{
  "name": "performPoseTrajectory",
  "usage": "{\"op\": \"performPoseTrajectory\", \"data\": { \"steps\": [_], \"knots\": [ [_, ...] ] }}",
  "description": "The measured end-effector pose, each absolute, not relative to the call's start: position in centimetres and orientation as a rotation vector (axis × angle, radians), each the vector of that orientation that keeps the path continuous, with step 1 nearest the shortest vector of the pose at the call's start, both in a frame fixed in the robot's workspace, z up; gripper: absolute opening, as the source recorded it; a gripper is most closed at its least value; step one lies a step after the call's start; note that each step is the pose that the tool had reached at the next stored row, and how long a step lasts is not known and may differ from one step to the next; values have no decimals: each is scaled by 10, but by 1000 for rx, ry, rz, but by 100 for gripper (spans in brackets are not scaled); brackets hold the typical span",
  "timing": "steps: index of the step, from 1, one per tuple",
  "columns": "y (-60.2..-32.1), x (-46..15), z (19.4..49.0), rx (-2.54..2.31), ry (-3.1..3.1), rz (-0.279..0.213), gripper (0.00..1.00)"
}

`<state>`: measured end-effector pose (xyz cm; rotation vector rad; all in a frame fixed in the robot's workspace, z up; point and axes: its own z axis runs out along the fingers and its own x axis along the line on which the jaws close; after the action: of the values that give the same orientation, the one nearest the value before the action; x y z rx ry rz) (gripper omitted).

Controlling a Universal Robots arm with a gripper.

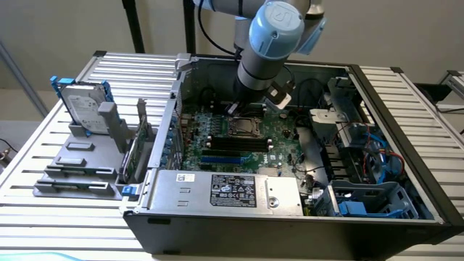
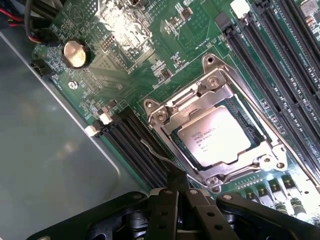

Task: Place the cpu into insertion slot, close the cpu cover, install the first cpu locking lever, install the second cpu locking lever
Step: 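Install the first cpu locking lever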

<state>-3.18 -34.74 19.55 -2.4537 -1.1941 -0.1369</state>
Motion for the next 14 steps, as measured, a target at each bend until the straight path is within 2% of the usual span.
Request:
{"op": "performPoseTrajectory", "data": {
  "steps": [14],
  "knots": [
    [-346,-26,194,-2459,-1193,-118,11]
  ]
}}
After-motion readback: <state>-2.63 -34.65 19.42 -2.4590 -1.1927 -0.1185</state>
